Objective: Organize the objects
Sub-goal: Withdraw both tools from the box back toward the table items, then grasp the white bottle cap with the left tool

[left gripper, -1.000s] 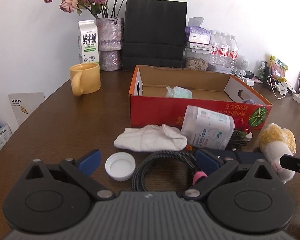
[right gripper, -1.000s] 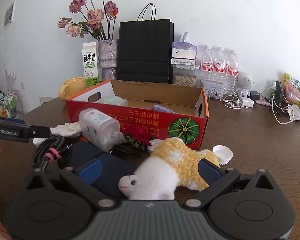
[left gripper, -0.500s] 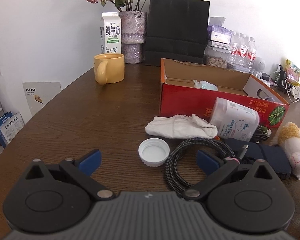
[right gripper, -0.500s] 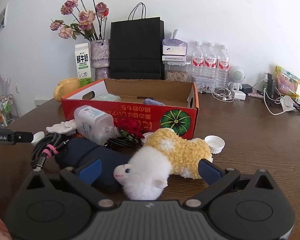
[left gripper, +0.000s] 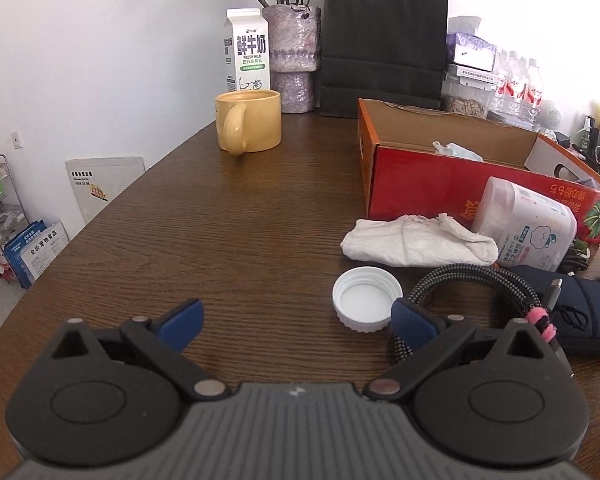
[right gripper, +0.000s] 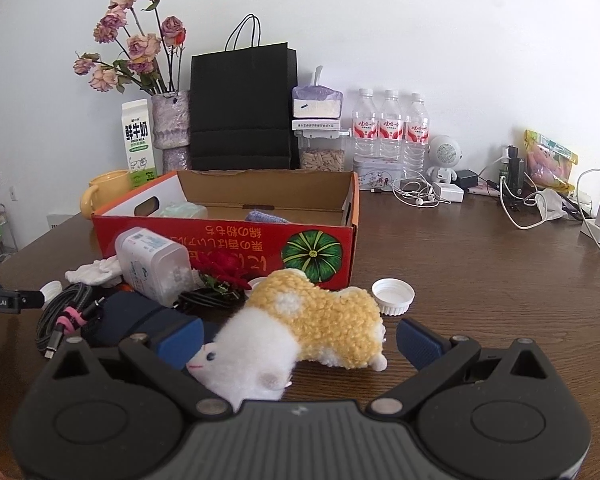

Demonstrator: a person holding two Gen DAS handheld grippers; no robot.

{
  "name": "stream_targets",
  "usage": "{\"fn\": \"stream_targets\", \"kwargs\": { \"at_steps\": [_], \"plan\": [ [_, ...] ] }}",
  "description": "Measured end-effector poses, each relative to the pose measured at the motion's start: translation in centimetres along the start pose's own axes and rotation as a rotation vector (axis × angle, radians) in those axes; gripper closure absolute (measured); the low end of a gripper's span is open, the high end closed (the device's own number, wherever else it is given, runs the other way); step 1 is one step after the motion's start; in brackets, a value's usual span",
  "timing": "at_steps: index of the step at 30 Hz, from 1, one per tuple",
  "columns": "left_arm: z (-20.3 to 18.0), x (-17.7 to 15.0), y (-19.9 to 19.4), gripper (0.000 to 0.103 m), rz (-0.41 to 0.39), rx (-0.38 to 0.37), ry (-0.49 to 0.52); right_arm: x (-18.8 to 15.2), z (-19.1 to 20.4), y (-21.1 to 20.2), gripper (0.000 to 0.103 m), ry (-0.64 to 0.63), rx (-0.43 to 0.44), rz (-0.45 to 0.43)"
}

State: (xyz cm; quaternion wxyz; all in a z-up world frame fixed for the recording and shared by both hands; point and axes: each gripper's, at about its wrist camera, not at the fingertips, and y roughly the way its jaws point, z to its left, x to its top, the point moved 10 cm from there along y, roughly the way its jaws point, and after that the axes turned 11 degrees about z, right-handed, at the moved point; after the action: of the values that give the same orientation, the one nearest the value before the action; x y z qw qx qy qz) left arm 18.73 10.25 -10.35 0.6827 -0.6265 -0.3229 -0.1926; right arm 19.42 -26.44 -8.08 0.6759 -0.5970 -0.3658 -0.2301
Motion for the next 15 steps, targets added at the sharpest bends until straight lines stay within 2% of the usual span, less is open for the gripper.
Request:
{"fn": "stream_targets", "kwargs": {
  "at_steps": [9,15],
  "plan": [
    [-0.1,0.4,0.6,0.001,-0.003,-0.003,0.004,0.3,-1.1,-0.1,0.0,0.019,-0.028,-0.011],
    [-0.6,0.8,0.6,0.01,-0.017,-0.039,0.021,0.6,-1.5,0.0,0.0,0.028,-0.037,-0.017]
  ]
}}
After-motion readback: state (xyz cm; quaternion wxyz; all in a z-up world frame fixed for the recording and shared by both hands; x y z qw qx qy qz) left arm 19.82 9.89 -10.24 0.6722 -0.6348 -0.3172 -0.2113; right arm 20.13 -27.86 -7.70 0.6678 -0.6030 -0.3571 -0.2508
